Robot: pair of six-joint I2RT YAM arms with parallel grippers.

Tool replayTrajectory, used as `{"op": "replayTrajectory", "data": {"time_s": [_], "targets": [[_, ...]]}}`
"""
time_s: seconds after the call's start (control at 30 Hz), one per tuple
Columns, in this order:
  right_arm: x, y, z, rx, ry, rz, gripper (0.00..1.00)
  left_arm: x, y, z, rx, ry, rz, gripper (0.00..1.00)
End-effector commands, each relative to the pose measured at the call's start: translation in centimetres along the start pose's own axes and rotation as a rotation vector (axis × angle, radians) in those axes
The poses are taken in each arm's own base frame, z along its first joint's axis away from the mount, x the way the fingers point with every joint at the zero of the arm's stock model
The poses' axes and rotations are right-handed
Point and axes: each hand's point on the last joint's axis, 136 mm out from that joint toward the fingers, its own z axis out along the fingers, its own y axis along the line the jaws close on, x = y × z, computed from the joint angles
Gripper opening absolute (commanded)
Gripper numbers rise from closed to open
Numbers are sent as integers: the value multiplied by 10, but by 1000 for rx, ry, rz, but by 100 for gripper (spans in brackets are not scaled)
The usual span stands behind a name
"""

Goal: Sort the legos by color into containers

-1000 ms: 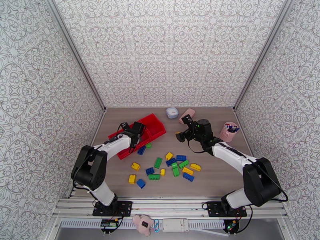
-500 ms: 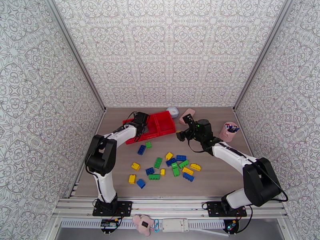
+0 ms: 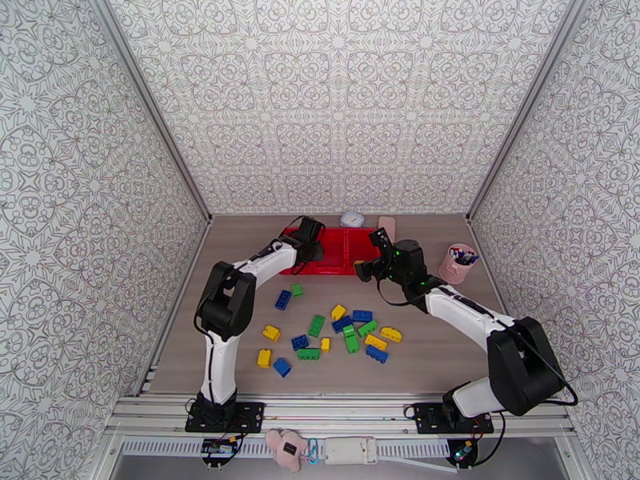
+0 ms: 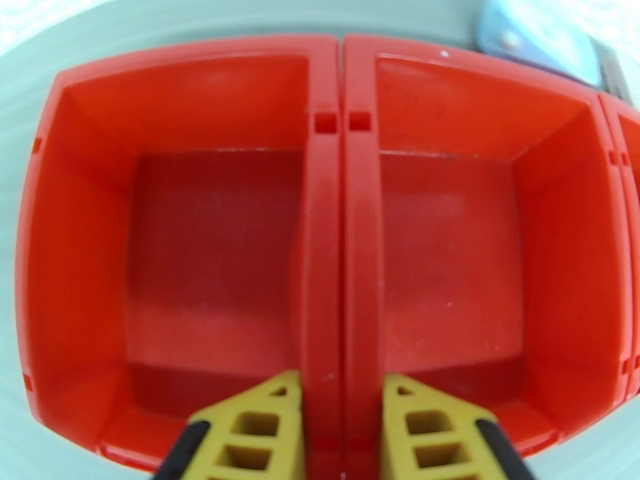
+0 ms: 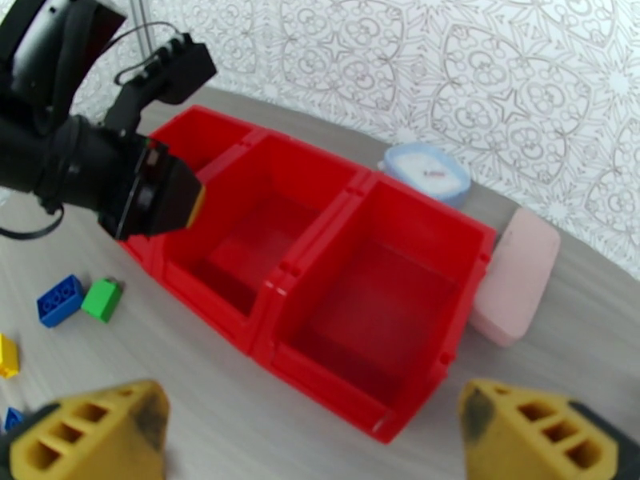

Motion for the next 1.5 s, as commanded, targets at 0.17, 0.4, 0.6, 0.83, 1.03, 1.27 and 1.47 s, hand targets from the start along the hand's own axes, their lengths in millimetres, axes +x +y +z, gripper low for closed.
{"op": "replayTrajectory", "data": {"time_s": [0.17,0.4,0.6,0.83,1.03,1.27,1.47], "targets": [[-2,-1,-5,21,-20,25,100,14,-10,6,28,64,-82,19],[-5,1,-6,13,-31,41,100,14,-8,-3,30,54,-74,36],[-11,4,-7,-5,-40,38,100,10,0,-29,19,-3,-72,58],[-13,12,-8,-51,-46,31,100,30,23,-67,-14,-8,12,75],[-15,18,-7,-90,-53,28,100,68,49,-89,-40,101,115,87],[-17,21,-2,-108,-53,31,100,114,70,-96,-47,296,137,91],[-17,21,0,-114,-49,31,100,143,79,-86,-53,401,126,90]]}}
